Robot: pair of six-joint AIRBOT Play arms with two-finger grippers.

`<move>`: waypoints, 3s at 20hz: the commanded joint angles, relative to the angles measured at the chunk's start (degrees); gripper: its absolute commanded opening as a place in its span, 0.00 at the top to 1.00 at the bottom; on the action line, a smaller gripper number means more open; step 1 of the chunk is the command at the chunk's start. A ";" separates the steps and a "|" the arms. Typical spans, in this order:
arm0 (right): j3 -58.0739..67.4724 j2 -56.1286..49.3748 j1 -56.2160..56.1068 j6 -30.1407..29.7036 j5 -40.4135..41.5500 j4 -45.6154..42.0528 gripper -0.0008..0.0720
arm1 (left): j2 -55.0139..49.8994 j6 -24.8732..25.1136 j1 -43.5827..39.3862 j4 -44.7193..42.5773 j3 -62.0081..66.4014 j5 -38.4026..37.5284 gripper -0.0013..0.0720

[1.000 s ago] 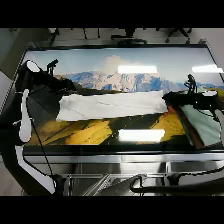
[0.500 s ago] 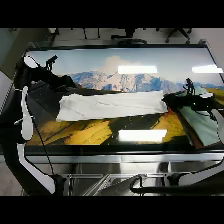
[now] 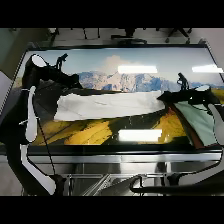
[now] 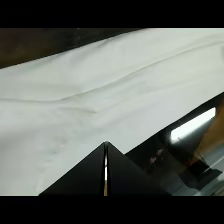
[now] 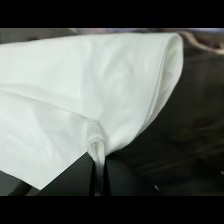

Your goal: Fold the shirts.

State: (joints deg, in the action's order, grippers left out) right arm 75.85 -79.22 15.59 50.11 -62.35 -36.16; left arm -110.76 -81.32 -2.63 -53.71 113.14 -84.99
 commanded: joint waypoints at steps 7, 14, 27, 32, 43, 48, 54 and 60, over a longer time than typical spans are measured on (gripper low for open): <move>8.83 18.32 -0.46 12.31 -17.00 9.27 0.96 | -3.52 0.94 -23.26 1.29 -12.33 30.91 0.96; 8.83 27.17 -0.68 18.03 -18.27 12.81 0.96 | -19.63 -3.72 -34.82 1.38 6.69 27.63 0.96; 8.52 18.27 -11.04 18.67 -10.58 9.38 0.96 | 16.11 -1.44 -1.33 11.87 7.34 6.49 0.96; 8.52 8.04 -36.33 14.45 13.66 9.38 0.96 | 29.07 5.20 13.86 26.10 0.04 8.20 0.96; 8.81 -5.07 -49.51 2.14 41.03 8.85 0.55 | 36.81 12.57 17.66 26.40 -16.98 6.54 0.96; 8.81 3.61 -29.35 20.04 11.45 -9.66 0.26 | 36.83 13.40 17.68 26.80 -17.16 6.47 0.96; 7.58 0.17 -13.44 29.64 -6.95 -18.67 0.26 | 36.81 13.40 17.66 26.77 -17.18 5.25 0.96; 7.58 -9.57 -15.45 23.52 -5.51 -7.06 0.26 | 36.83 13.35 17.62 26.82 -17.18 4.00 0.96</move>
State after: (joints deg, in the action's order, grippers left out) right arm 83.50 -84.77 0.21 75.83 -66.83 -48.38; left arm -73.97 -67.99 14.98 -26.92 95.98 -80.01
